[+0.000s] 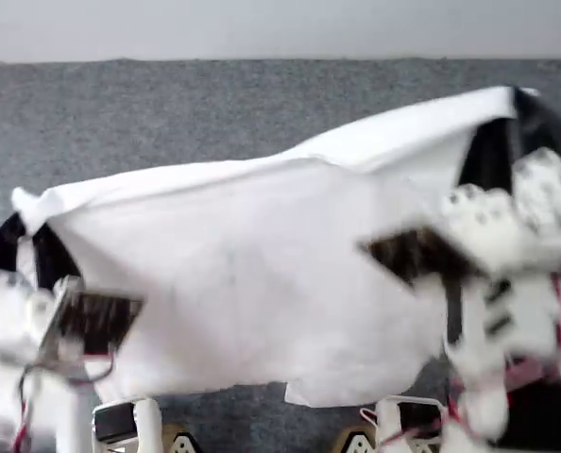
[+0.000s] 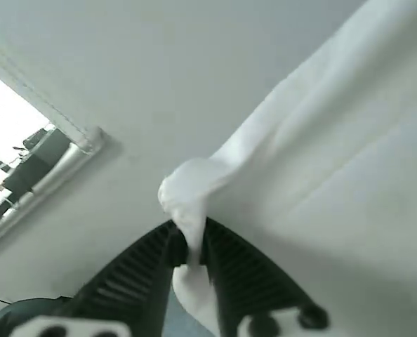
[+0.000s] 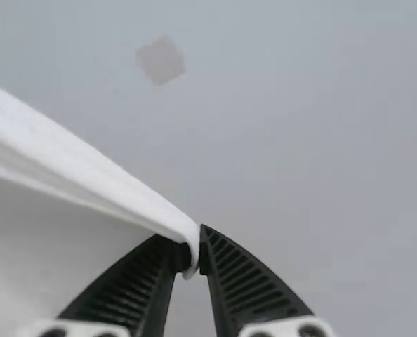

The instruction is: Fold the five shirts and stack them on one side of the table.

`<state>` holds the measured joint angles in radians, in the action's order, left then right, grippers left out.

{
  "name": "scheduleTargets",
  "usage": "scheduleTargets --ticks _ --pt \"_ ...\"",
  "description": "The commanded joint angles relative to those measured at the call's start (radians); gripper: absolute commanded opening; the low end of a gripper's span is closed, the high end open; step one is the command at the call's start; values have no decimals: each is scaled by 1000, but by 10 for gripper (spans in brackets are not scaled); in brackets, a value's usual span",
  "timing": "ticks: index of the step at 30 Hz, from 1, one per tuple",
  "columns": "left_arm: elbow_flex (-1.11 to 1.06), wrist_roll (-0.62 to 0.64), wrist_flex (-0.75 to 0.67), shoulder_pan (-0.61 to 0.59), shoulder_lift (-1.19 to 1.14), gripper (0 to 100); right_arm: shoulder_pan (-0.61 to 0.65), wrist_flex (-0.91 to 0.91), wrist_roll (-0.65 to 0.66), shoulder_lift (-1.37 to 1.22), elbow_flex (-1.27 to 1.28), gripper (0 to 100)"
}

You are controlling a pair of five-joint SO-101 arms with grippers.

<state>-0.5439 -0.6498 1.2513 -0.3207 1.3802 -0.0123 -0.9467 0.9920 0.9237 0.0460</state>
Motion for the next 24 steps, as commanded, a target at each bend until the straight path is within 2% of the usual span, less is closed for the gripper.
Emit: scheduleTargets --ticks 1,7,15,19,24 --pt "-173 -12 -193 -3 -52 13 59 12 6 -104 51 10" --pt "-354 -11 -534 -2 -232 13 102 286 6 -305 146 10" --pt "-335 -11 -916 -2 -632 13 134 661 9 -664 104 10" --pt "-197 -11 -933 -2 -815 13 154 756 20 -842 -26 10" --pt "-22 -11 -933 -6 -970 13 180 773 60 -1055 -252 10"
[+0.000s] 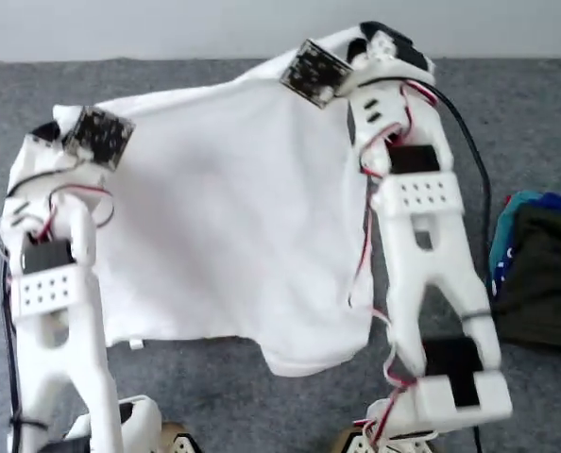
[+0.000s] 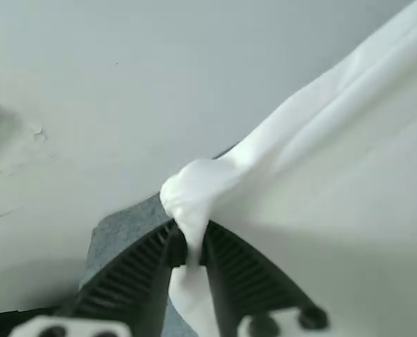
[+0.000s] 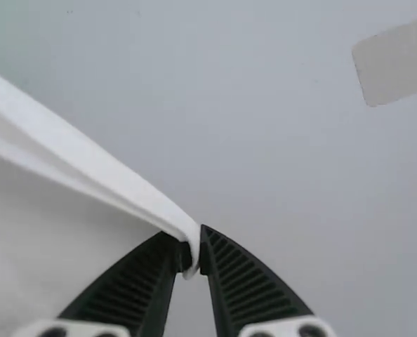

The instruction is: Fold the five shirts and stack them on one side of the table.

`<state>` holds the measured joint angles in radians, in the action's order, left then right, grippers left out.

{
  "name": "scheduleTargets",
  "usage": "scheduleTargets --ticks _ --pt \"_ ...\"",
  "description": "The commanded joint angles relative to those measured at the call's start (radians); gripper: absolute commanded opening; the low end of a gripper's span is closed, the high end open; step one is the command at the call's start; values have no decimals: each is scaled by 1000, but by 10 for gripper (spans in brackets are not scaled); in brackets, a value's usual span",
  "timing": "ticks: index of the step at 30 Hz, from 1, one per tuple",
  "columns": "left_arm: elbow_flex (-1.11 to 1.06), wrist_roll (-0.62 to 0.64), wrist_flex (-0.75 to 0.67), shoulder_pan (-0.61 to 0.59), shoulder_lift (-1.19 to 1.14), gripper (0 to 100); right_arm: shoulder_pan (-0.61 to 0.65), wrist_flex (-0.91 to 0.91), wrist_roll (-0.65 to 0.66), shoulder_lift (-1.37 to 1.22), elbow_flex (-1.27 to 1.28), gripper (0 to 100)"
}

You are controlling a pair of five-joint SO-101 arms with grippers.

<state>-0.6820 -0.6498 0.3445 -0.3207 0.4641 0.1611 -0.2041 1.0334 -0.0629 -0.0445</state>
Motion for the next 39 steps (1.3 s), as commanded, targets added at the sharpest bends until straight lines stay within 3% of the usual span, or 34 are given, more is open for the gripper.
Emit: scheduleTargets --ticks 1,12,18,22,32,39 --pt "142 -11 -26 -6 -74 13 15 36 20 -105 -212 10" --pt "211 -14 -28 -6 -123 13 73 31 23 -443 -701 10" --pt "177 -14 -26 -8 -126 13 74 -16 23 -483 -741 10" --pt "111 -15 -26 -8 -126 13 76 -231 17 -430 -744 10" --pt "-38 -15 -28 -9 -124 13 77 -1036 -91 -252 -744 10" --pt "-130 -15 -31 -23 -126 13 102 -1435 -201 -182 -744 10"
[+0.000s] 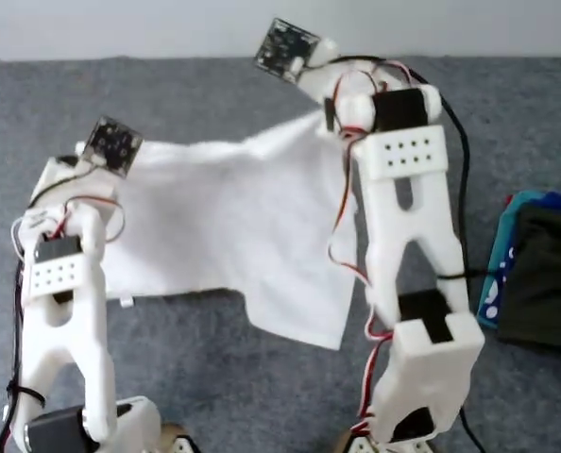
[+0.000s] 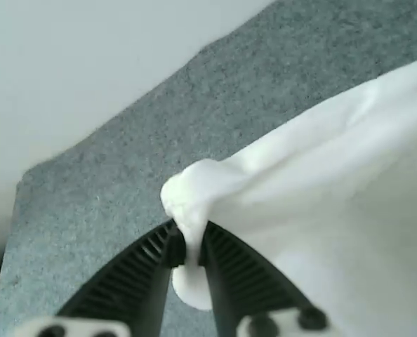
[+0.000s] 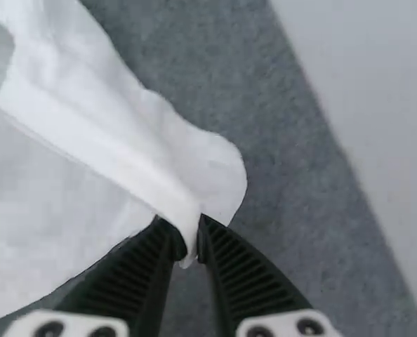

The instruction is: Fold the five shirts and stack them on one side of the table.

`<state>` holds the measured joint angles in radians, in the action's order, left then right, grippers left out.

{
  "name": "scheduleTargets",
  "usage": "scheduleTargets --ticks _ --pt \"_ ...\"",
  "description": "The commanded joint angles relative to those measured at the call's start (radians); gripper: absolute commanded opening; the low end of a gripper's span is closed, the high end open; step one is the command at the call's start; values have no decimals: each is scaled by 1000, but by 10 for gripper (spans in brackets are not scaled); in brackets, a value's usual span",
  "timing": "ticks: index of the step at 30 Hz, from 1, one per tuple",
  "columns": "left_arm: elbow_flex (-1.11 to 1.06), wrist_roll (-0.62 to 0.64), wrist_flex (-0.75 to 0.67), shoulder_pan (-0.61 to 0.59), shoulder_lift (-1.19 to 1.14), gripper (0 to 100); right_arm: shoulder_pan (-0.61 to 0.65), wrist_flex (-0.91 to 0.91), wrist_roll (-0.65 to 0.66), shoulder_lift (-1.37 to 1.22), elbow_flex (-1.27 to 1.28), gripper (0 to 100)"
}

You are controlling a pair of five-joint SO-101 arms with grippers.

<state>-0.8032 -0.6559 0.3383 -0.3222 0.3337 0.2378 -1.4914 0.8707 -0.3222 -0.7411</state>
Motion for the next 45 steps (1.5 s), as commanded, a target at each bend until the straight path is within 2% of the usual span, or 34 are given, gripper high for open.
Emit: scheduleTargets --ticks 1,4,12,16,25,36,38,40,43,45 --pt "-15 -9 -25 -29 3 13 38 -199 -49 79 -48 10" --pt "-18 -8 -26 -54 -9 13 74 -309 -100 79 -35 10" --pt "-25 -6 -18 -74 -104 13 85 -306 -167 113 140 10" --pt "-53 -9 -6 -66 -104 13 99 -306 -201 211 325 13" --pt "-68 -9 110 -71 -104 13 122 -297 -226 375 684 13" --pt "-61 -8 201 -86 -103 15 189 -216 -241 407 859 17" --pt "-44 -8 221 -106 -103 25 189 -220 -241 407 864 49" --pt "-10 -3 267 -147 -98 71 189 -243 -241 412 862 124" --pt "45 86 348 -219 -41 145 196 -292 -241 427 850 230" --pt "62 133 390 -256 25 173 196 -302 -241 452 833 251"
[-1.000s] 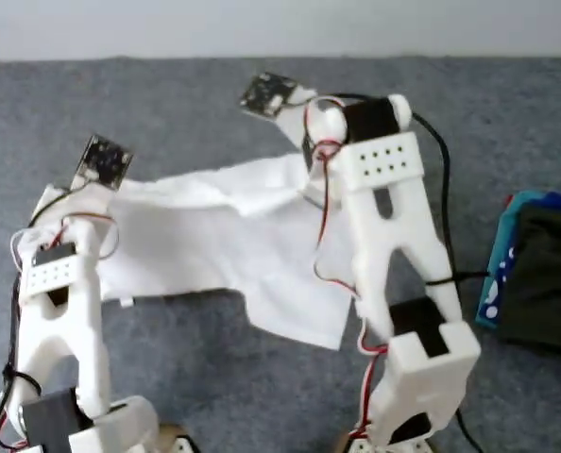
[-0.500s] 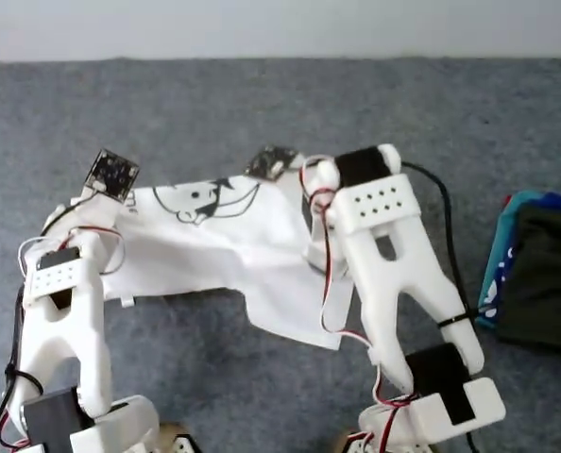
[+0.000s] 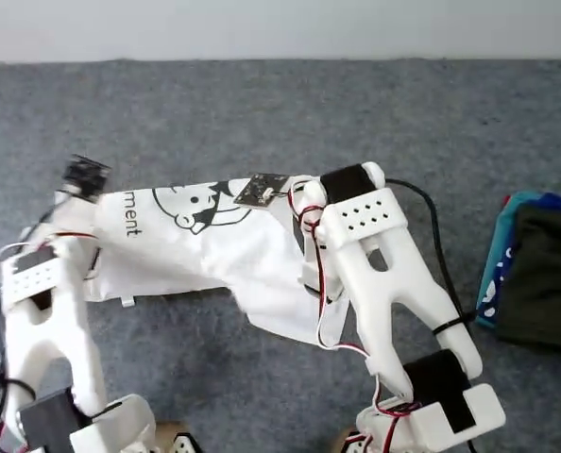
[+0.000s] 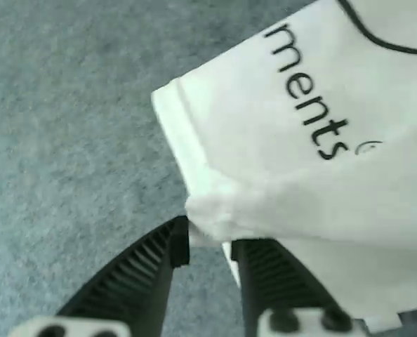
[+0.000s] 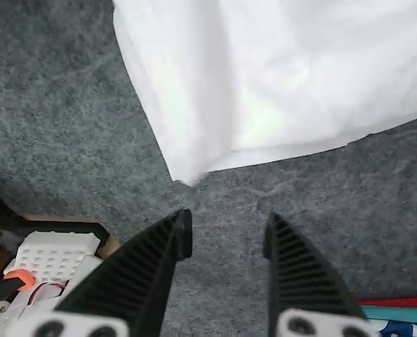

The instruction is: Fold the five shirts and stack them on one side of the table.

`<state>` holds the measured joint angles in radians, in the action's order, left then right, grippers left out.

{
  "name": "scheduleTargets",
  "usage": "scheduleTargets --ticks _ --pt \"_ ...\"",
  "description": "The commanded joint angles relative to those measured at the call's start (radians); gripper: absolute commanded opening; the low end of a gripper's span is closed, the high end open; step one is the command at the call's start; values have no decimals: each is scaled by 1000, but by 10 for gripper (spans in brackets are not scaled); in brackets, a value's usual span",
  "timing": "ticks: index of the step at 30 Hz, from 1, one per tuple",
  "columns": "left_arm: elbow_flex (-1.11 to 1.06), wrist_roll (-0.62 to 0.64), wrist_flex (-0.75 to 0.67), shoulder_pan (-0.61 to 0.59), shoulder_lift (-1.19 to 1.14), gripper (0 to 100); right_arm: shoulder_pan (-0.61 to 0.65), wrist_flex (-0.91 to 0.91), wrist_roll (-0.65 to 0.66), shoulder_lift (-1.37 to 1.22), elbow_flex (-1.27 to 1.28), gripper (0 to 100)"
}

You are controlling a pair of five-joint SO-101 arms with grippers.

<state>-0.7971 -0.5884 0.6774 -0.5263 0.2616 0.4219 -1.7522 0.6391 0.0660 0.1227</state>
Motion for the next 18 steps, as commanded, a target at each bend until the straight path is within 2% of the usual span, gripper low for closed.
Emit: scheduleTargets --ticks 1,5,10,13,16,18 --pt "58 71 66 -61 133 179 12 -41 -8 77 -38 251" --pt "56 75 137 -60 275 184 12 -41 -6 102 -77 251" --pt "56 78 189 -3 420 181 5 12 -9 101 -89 248" --pt "56 160 181 23 476 180 4 56 -9 70 -89 243" --pt "39 265 157 63 476 132 7 110 -11 -16 -89 163" --pt "-4 287 117 98 468 73 12 140 -21 -87 -91 83"
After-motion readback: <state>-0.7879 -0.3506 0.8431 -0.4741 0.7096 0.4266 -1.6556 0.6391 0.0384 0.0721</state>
